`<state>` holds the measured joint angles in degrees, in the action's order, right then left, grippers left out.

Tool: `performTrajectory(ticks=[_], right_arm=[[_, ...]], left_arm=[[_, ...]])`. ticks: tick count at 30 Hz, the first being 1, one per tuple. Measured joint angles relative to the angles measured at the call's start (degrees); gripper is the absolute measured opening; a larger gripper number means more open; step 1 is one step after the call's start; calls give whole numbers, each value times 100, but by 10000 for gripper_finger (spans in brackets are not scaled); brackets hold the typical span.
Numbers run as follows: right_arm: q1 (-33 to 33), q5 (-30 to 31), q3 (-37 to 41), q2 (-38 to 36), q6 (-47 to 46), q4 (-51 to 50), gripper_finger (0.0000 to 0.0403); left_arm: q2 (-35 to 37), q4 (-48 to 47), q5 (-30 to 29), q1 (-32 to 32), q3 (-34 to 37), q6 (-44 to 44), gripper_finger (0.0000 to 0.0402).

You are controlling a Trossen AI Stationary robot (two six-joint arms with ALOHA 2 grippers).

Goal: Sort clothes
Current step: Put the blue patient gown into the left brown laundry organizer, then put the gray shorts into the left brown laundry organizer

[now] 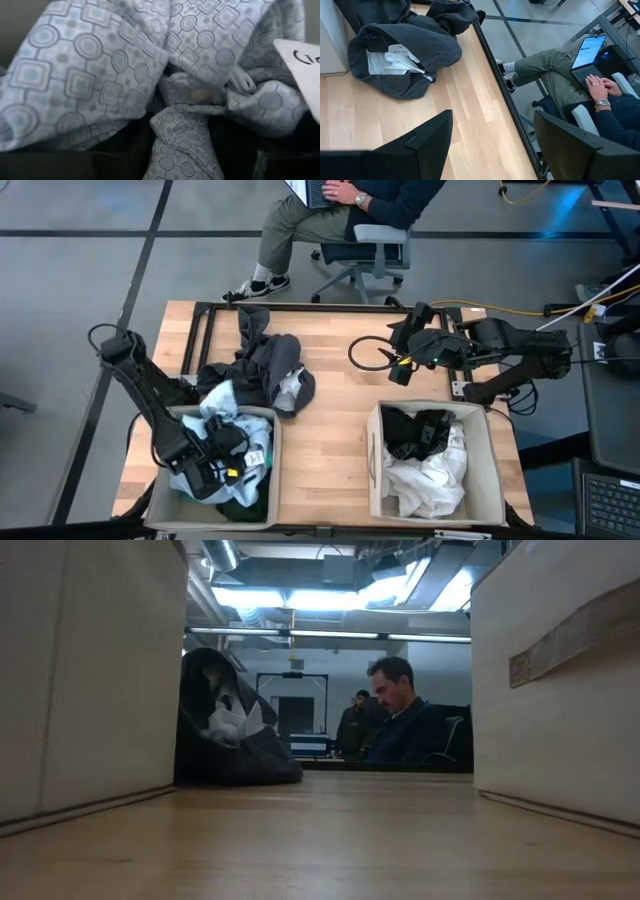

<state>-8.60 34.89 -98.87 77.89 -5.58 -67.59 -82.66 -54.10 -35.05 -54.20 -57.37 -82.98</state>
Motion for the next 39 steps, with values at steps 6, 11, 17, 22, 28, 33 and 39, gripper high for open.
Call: performTrajectory(ticks=[6,11,17,22,28,33,39], right_arm=[[0,5,60,0,3,38,278],[0,9,324,-1,2,105,278],[0,72,541,4,4,172,278],[0,72,544,2,4,179,278],[0,72,544,2,7,181,278],[0,64,544,2,11,179,278],[-1,55,544,2,0,177,278]], left_arm=[[-207,1518,12,-69,917,201,182],[-372,2286,-37,-72,1335,350,182],[-110,2141,192,61,1254,488,182],[510,1793,489,243,839,790,182],[1143,1320,441,339,52,1461,182],[1467,774,82,590,-758,2245,182],[1555,689,-791,1284,-1548,4023,182]])
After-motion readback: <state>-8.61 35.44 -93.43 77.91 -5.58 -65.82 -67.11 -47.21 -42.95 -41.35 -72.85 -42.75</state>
